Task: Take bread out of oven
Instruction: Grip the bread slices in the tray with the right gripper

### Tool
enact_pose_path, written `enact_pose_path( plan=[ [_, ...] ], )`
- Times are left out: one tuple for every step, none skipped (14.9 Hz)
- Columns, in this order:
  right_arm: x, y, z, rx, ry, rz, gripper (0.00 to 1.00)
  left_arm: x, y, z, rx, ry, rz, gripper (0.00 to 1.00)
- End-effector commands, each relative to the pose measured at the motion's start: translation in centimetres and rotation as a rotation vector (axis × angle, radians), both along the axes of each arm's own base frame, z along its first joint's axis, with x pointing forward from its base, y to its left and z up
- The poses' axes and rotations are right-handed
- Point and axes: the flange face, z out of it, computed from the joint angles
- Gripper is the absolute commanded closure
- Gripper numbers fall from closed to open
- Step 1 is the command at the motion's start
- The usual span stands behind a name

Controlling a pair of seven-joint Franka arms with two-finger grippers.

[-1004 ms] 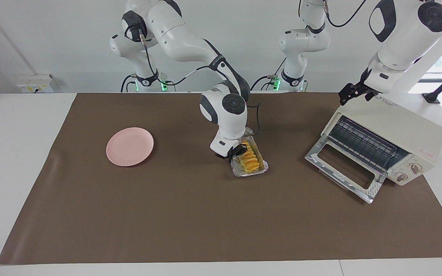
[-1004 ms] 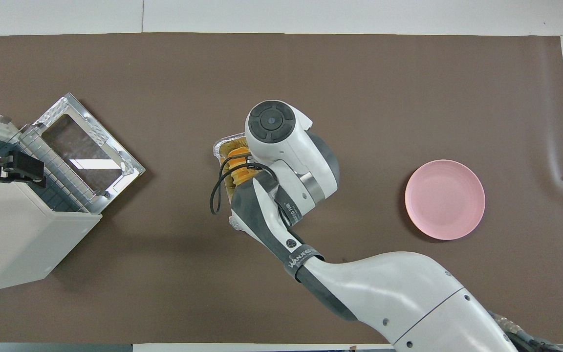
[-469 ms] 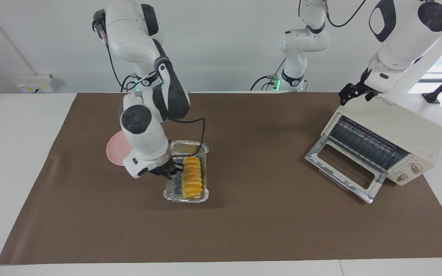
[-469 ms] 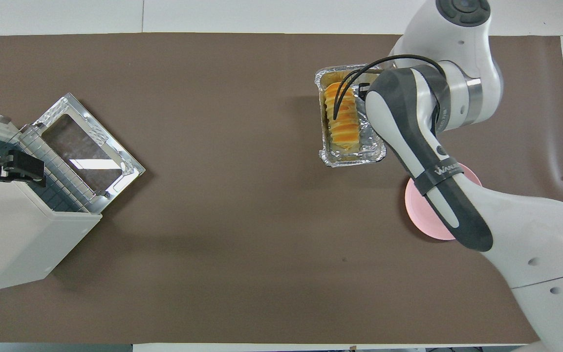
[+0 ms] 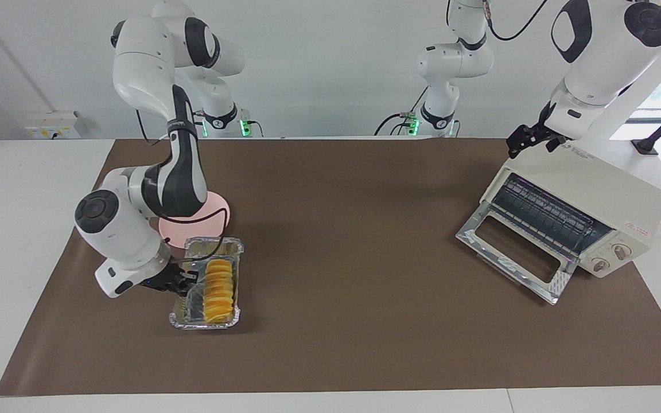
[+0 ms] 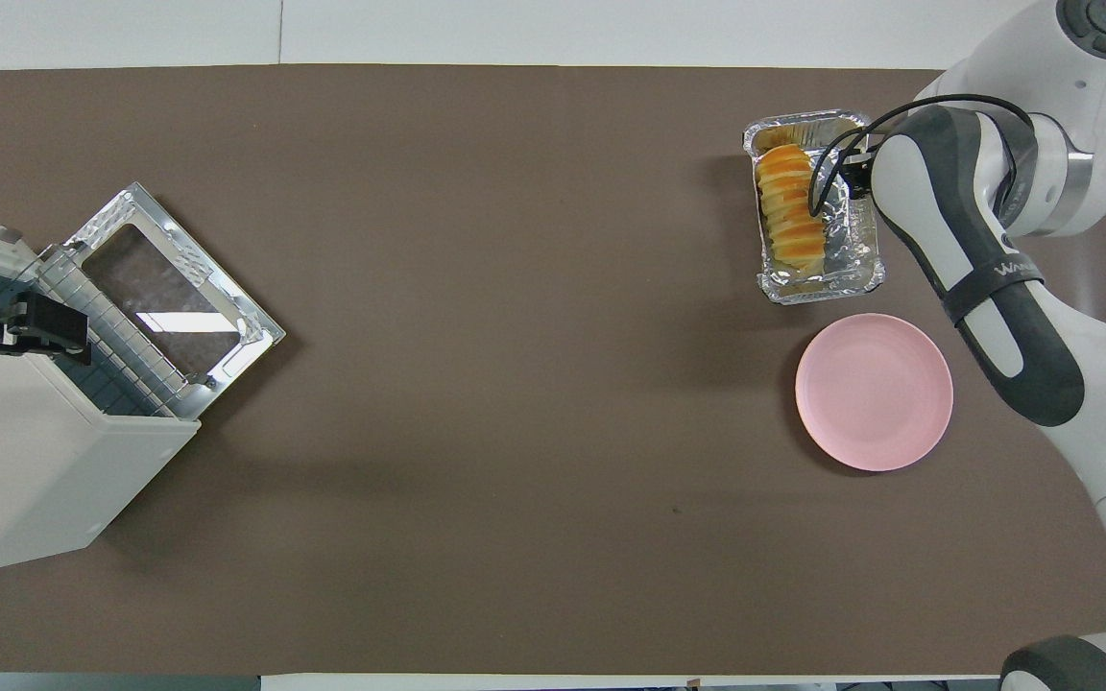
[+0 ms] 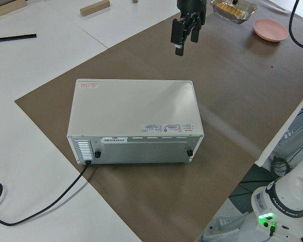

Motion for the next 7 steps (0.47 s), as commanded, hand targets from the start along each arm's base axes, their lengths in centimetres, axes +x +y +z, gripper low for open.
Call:
enact_pose_path(
  plan=[
    [-0.5,0.1,-2.0,0.020,-0.022,0.021,1.00,-0.4,-0.2,0.5,-0.021,-0.021,-0.006,0.00],
    [-0.5,-0.4,-2.3,0.016,-0.032,0.038,1.00,-0.3,-0.2,0.6,-0.022,-0.025,-0.006,0.00],
    [-0.6,-0.8,-2.5,0.013,-0.043,0.055,1.00,-0.3,-0.3,0.5,-0.022,-0.027,-0.008,0.00],
    [-0.7,-1.0,-3.1,0.008,-0.052,0.073,1.00,-0.3,-0.3,0.6,-0.021,-0.027,-0.006,0.00],
    [-1.0,-1.0,-3.6,0.005,-0.056,0.094,1.00,-0.3,-0.3,0.5,-0.022,-0.028,-0.010,0.00],
    [-1.0,-1.3,-3.7,0.004,-0.059,0.109,1.00,-0.3,-0.3,0.5,-0.022,-0.028,-0.010,0.00],
    [-1.0,-1.5,-3.8,0.004,-0.060,0.121,1.00,-0.3,-0.3,0.6,-0.022,-0.028,-0.008,0.00]
  ],
)
